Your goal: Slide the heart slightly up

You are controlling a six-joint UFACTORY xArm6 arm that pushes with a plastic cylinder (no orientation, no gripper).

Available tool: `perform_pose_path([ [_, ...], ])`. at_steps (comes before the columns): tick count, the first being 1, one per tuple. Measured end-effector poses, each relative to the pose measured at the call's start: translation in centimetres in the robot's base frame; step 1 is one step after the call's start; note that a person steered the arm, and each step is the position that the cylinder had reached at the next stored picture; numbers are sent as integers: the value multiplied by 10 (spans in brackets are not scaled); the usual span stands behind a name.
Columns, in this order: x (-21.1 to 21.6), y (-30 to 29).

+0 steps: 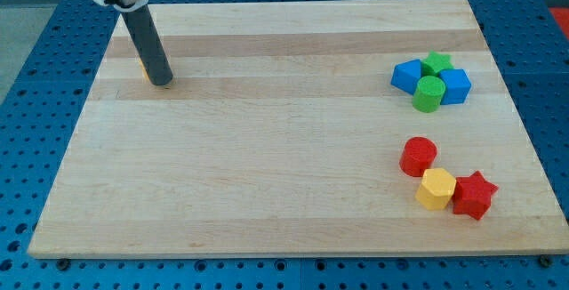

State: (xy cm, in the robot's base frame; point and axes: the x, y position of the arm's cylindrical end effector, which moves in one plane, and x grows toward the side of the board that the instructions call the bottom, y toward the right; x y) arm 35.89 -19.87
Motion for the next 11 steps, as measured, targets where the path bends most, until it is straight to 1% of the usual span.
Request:
perform_pose_path([
  [1,-16,-9],
  [3,-16,-60],
  [4,-20,-66],
  [6,-54,-64],
  [11,-51,-37],
])
